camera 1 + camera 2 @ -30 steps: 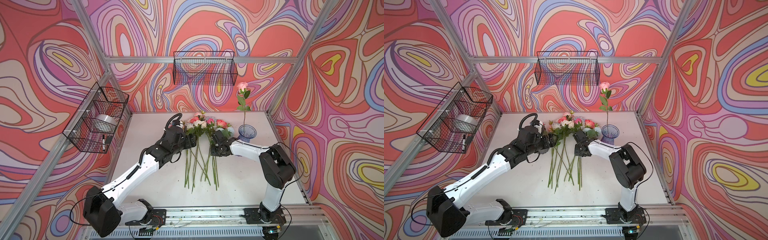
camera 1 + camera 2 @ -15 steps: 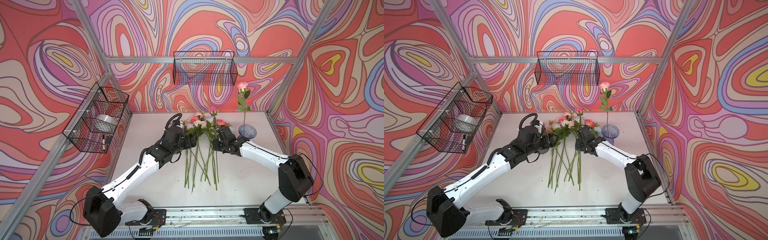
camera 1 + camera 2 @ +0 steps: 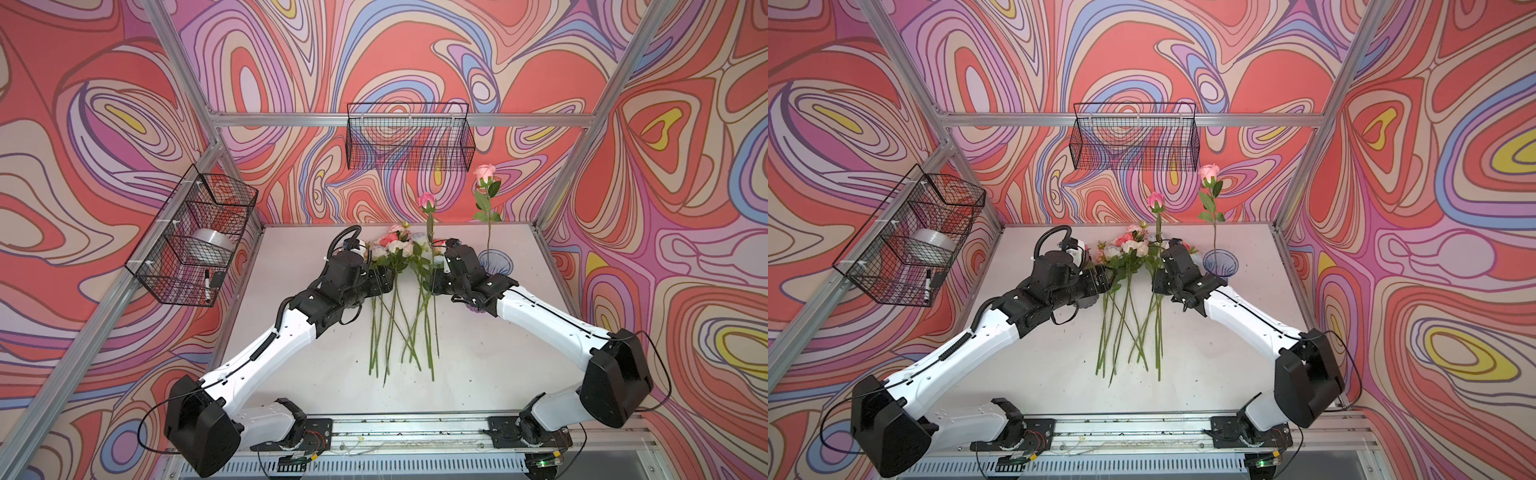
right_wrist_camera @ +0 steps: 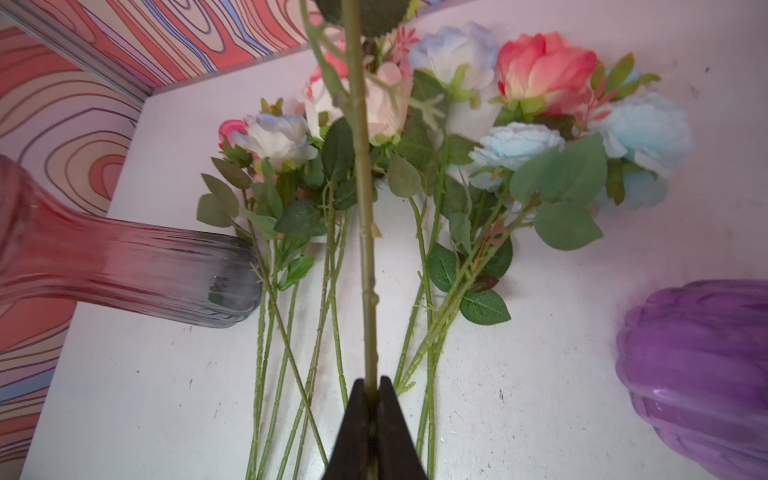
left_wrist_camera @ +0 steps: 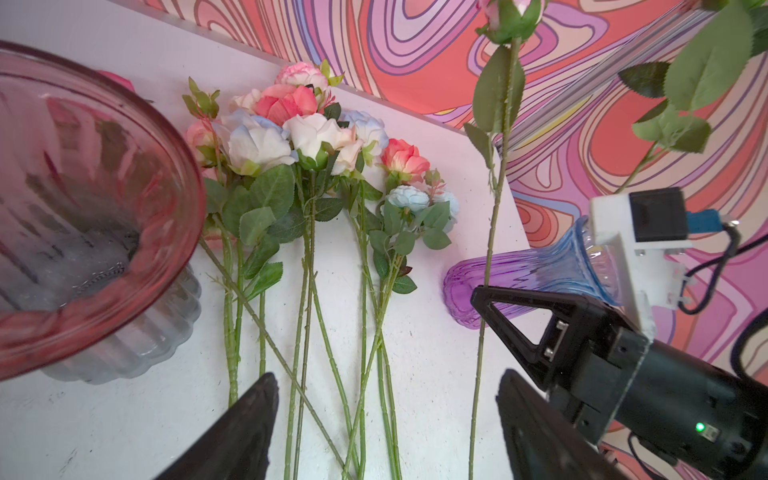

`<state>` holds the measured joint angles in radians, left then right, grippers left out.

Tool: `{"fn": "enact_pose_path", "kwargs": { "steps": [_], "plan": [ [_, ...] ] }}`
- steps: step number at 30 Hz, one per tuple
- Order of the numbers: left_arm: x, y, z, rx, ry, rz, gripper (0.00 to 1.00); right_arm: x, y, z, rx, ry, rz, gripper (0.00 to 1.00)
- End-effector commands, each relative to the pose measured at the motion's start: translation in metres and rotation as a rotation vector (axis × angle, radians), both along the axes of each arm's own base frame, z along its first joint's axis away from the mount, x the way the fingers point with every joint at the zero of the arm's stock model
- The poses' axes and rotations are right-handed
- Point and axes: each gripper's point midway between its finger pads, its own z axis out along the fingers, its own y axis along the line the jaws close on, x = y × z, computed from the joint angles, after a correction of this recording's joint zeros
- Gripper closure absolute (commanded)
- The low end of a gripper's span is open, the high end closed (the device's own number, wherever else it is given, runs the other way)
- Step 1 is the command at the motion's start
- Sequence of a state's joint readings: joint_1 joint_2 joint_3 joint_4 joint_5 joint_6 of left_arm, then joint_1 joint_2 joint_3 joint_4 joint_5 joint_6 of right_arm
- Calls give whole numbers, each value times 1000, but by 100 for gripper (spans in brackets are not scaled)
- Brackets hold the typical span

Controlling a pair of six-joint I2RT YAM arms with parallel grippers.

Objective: Arrange the flowers into the vase
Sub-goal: 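Lift the pink rose upward out of the bunch with the right gripper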

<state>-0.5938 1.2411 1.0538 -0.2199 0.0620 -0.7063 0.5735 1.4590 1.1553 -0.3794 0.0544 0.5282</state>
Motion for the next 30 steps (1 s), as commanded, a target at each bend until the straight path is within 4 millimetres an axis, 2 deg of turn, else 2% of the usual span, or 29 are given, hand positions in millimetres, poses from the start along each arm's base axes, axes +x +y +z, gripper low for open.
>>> {"fn": "enact_pose_path", "kwargs": {
  "steps": [1, 6, 13, 20, 30],
  "plan": [
    [-2, -8, 18, -60, -53, -50, 17, 0, 9, 49, 54, -141, 50, 100],
    [-7, -23, 23, -132, -69, -126, 16, -4, 11, 82, 62, -233, 85, 100],
    [-22, -54, 36, -292, -91, -300, 16, -6, 0, 119, 48, -332, 53, 100],
    [-38, -83, 50, -445, -92, -491, 16, -5, -24, 147, -16, -410, -34, 100],
    [-64, -109, 54, -482, -85, -640, 16, -6, -73, 210, -108, -626, -237, 100]
  ]
}}
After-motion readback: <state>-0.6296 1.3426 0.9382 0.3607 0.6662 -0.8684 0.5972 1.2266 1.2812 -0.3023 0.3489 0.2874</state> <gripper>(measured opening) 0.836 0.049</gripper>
